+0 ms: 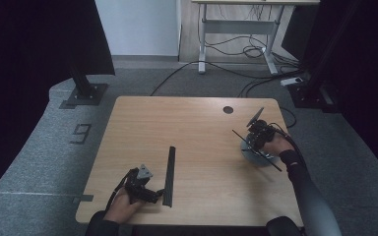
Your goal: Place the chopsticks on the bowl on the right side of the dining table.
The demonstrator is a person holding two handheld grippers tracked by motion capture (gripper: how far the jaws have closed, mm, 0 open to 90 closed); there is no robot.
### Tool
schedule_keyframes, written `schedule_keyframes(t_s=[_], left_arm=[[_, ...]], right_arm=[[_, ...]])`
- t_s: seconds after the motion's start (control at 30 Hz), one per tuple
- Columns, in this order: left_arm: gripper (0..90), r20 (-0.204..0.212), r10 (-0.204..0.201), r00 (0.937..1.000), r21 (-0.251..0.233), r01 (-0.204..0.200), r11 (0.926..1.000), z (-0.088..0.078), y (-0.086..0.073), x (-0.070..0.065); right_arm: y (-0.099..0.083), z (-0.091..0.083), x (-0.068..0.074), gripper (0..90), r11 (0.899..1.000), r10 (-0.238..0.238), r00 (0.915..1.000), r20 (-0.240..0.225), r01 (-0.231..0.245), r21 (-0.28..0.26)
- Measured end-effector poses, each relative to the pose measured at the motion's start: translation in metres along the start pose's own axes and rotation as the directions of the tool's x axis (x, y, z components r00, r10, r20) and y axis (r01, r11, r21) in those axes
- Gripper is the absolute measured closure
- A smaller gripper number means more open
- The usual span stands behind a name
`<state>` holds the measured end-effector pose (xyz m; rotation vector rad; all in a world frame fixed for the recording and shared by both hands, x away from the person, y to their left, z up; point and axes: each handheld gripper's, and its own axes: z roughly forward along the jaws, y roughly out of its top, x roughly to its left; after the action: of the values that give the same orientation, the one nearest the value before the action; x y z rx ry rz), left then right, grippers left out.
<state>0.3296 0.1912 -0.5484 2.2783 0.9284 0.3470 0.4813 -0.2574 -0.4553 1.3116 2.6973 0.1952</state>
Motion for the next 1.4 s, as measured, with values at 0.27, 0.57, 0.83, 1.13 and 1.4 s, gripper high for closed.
schedule_keyframes(t_s=[0.27, 0.57, 0.83, 1.13, 1.4], left_arm=[[0.0, 0.000, -0.001, 1.0000, -0.001, 0.001, 1.0000, 0.000, 0.000, 0.000], [0.0, 0.000, -0.001, 1.0000, -0.001, 0.001, 1.0000, 0.000, 0.000, 0.000], [0.0, 0.000, -0.004, 1.0000, -0.004, 0.004, 1.0000, 0.000, 0.000, 0.000], [0.0, 0.000, -0.001, 1.0000, -0.003, 0.001, 1.0000, 0.000, 0.000, 0.000], [0.0, 0.000, -0.001, 1.0000, -0.002, 0.001, 1.0000, 0.000, 0.000, 0.000]], right_arm=[[-0.017, -0.004, 0.001, 40.7, 0.994, 0.029, 0.9981, 0.055, -0.023, -0.111], [-0.045, -0.006, -0.005, 15.5, 0.943, 0.157, 0.9872, 0.026, -0.142, -0.300], [-0.069, 0.001, -0.008, 0.0, 0.864, 0.270, 0.9625, 0.024, -0.231, -0.447], [-0.083, 0.016, -0.007, 0.0, 0.812, 0.339, 0.9384, 0.067, -0.255, -0.525], [-0.087, 0.019, -0.005, 0.0, 0.815, 0.332, 0.9379, 0.099, -0.233, -0.530]])
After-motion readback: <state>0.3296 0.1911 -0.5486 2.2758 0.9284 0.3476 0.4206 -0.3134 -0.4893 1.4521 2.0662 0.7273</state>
